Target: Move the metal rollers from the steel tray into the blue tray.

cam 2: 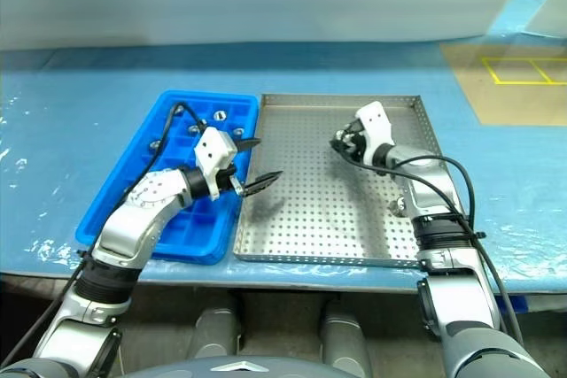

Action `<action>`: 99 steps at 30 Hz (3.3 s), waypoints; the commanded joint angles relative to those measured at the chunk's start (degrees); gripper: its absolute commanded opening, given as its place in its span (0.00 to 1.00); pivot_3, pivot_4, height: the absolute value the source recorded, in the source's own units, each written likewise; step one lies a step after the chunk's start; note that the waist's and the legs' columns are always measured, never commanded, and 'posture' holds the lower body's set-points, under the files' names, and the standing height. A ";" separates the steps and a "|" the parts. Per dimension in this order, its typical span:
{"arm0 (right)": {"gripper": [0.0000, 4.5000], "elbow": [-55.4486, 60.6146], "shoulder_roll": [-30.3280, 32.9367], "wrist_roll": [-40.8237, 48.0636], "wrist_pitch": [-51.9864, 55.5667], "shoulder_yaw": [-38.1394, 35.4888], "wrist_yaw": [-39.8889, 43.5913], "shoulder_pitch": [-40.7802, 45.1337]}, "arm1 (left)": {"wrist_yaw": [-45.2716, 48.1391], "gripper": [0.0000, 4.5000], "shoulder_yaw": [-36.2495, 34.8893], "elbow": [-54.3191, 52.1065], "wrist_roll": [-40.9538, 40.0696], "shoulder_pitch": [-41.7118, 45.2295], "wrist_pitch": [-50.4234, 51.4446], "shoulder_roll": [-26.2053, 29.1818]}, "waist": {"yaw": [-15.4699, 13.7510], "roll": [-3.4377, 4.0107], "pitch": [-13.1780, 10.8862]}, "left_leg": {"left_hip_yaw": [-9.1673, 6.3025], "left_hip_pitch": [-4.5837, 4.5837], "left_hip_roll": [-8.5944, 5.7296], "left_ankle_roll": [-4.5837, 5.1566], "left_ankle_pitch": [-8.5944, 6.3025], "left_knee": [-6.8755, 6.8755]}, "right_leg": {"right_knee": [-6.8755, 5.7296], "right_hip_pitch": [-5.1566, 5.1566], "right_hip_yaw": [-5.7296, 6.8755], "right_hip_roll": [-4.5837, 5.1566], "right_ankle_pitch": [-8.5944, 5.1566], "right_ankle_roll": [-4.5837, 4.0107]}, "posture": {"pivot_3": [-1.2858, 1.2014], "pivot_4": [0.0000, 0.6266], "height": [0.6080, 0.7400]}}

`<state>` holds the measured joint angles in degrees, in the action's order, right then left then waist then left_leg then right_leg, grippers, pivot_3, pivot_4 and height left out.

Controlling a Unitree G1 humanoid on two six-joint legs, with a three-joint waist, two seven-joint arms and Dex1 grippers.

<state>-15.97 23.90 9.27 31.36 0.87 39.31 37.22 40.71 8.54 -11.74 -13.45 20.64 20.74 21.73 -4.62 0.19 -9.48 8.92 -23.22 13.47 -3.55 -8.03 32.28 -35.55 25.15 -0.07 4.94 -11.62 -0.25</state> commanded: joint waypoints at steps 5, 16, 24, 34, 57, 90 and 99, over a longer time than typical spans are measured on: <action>0.36 -2.22 -4.80 1.48 -2.71 3.76 6.01 9.14 | -4.51 1.00 -3.67 -9.83 -0.83 -5.30 3.48 1.35 | -0.94 0.01 0.00 | 0.00 -0.01 0.04 0.00 0.00 -0.05 | 0.00 0.05 0.02 -0.02 -0.01 -0.02 | 0.60 0.24 1.00; 0.36 -11.84 -10.83 -0.83 -8.24 8.41 10.21 17.72 | -9.62 1.00 -6.27 -18.59 -0.77 -13.51 7.18 2.33 | -3.03 0.01 -0.01 | -0.15 -0.18 0.11 0.00 -0.01 -0.12 | 0.07 0.08 0.08 -0.01 -0.09 -0.13 | 0.65 0.24 1.00; 0.36 -11.46 -11.55 -0.63 -7.31 11.91 16.80 18.17 | -12.93 1.00 -6.36 -22.77 -0.73 -18.96 8.03 2.00 | -4.41 0.02 -0.01 | -0.25 -0.33 0.14 0.00 -0.01 -0.12 | 0.11 0.15 0.15 -0.03 -0.09 -0.13 | 0.66 0.24 1.00; 0.36 -11.28 -13.77 -1.82 -6.28 15.97 19.77 17.58 | -15.83 1.00 -8.40 -27.64 -0.95 -24.73 9.33 2.20 | -5.20 0.02 -0.02 | -0.31 -0.35 0.16 -0.01 -0.01 -0.13 | 0.11 0.17 0.16 -0.05 -0.10 -0.12 | 0.69 0.24 1.00; 0.36 -16.89 -13.55 -8.72 -7.20 19.00 18.35 17.87 | -16.93 1.00 -8.03 -28.91 -1.38 -25.40 10.45 2.62 | -8.96 0.02 -0.02 | -0.34 -0.40 0.17 -0.02 -0.02 -0.15 | 0.10 0.21 0.16 -0.06 -0.12 -0.12 | 0.70 0.24 1.00; 0.97 15.46 6.11 -0.64 9.61 -2.62 6.25 -5.91 | -1.26 1.00 3.83 -2.63 -1.38 0.44 0.12 -1.90 | -2.31 0.02 -0.01 | -0.25 -0.25 0.13 -0.37 0.21 0.01 | -0.10 0.14 0.02 -0.11 -0.09 -0.11 | 0.51 0.24 1.00; 0.97 30.62 10.85 3.92 18.16 -9.99 2.50 -18.62 | 3.86 1.00 6.17 5.01 -1.06 4.98 -3.64 -4.84 | 0.37 0.02 -0.01 | -0.10 0.12 0.16 -0.34 0.20 -0.04 | -0.09 -0.08 -0.17 -0.30 -0.10 -0.11 | 0.45 0.24 1.00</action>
<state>10.18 33.97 11.22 48.70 -6.75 42.27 18.73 43.61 14.16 -6.44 -14.34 24.39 18.76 17.32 -4.25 0.21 -9.49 8.83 -23.09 13.63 -3.87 -7.84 32.25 -35.64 25.06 -0.26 4.64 -11.71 -0.36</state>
